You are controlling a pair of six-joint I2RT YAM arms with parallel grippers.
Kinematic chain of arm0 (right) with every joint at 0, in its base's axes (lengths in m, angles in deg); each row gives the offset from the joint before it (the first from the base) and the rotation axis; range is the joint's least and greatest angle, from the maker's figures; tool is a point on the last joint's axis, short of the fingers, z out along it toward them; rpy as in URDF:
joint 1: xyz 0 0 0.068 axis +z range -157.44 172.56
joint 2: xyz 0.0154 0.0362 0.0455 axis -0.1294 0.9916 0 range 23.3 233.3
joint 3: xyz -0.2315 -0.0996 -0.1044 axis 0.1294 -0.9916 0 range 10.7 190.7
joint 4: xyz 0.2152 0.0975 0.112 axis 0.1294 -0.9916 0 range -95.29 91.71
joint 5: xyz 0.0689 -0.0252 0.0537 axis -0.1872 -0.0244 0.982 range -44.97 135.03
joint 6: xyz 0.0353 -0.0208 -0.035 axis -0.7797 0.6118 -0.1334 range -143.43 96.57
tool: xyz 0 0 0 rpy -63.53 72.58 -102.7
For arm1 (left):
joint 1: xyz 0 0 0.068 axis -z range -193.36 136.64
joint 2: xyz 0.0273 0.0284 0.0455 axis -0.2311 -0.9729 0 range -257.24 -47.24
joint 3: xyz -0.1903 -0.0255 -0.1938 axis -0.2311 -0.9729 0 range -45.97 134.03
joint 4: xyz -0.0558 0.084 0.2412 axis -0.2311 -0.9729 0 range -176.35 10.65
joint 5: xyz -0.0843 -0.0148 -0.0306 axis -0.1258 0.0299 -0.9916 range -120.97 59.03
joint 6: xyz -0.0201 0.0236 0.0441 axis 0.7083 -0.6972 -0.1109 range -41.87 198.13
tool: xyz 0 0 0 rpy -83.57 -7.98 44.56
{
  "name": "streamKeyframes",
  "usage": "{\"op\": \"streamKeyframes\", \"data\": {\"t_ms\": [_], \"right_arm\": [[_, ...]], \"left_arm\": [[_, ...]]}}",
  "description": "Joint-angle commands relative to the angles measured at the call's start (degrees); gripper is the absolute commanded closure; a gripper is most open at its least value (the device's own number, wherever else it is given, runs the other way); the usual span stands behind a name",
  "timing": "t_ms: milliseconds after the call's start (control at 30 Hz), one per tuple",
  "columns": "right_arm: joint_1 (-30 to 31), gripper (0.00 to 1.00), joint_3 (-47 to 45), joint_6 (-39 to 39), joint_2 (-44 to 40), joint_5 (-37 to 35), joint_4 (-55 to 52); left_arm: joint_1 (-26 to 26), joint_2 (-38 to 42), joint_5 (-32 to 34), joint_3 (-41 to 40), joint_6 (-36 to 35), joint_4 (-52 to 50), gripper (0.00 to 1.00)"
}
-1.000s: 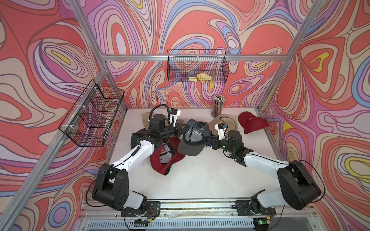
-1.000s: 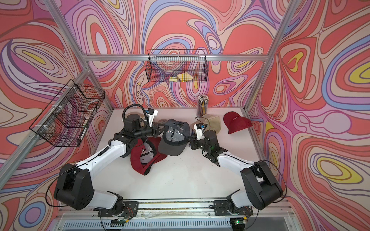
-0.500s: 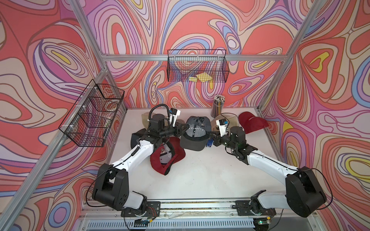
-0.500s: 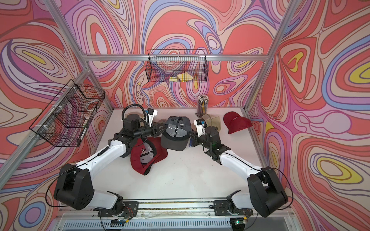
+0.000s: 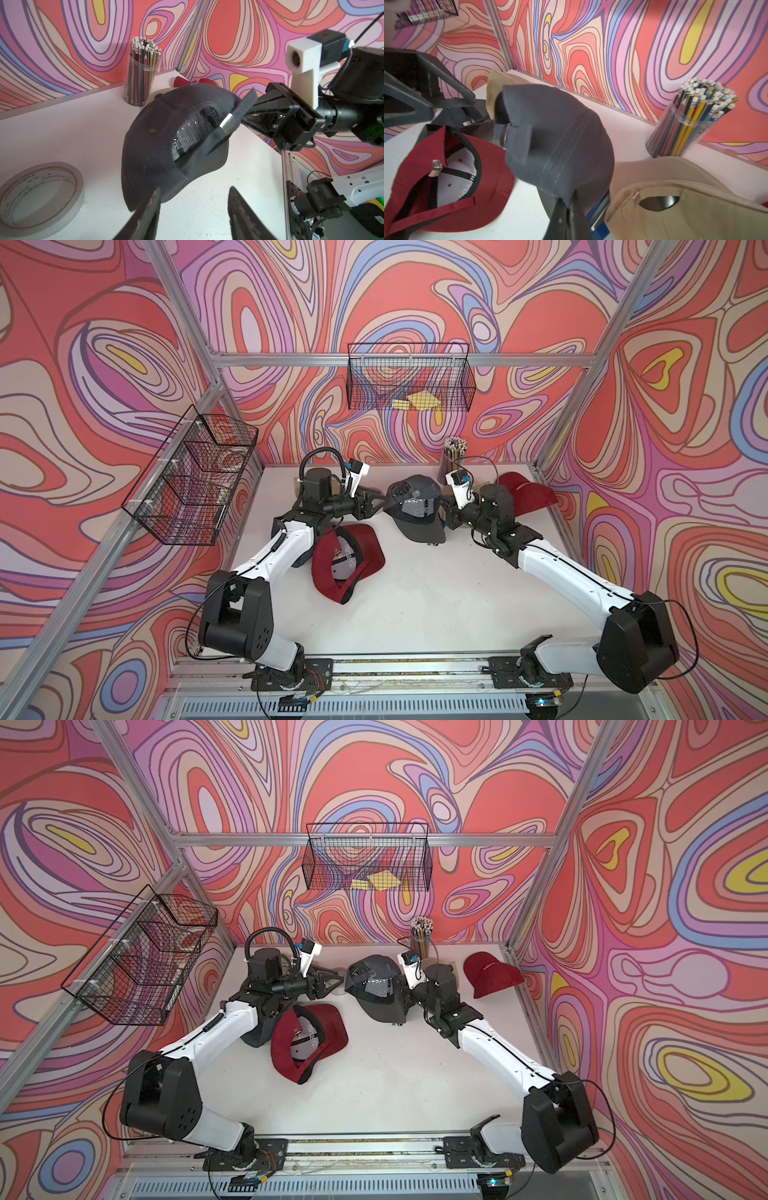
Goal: Open the adjustable buckle of the baseball cap
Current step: Open the adjustable buckle on the baseball cap.
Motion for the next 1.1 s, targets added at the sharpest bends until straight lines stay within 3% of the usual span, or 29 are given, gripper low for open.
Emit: {"op": "streamKeyframes", "data": {"t_ms": [0,167,433,567,767,1067], "right_arm": [[0.1,1.0,2.4,6.7,-0.6,-2.2,-5.0],[0.1,1.0,4.4,14.8,-1.1,3.3,-9.8],[0.2,1.0,6.3,23.2,-2.4,10.3,-13.8],[0.1,1.0,8.8,25.8,-1.7,13.3,-16.8],[0.1,1.0,10.5,35.9,-1.8,20.5,-19.5],[0.1,1.0,12.0,45.1,-0.7,22.9,-22.8]], "left_arm": [[0.0,0.3,-3.1,1.9,-6.9,-4.5,0.45],[0.0,1.5,-6.7,0.7,-7.3,-0.5,0.44],[0.1,5.3,-4.4,0.5,-15.1,-4.3,0.38],[0.1,6.1,-7.2,0.2,-16.1,-3.7,0.37],[0.2,5.3,-11.8,1.0,-19.4,-6.2,0.35],[1.8,4.9,-13.2,2.1,-24.7,-10.7,0.29]]}}
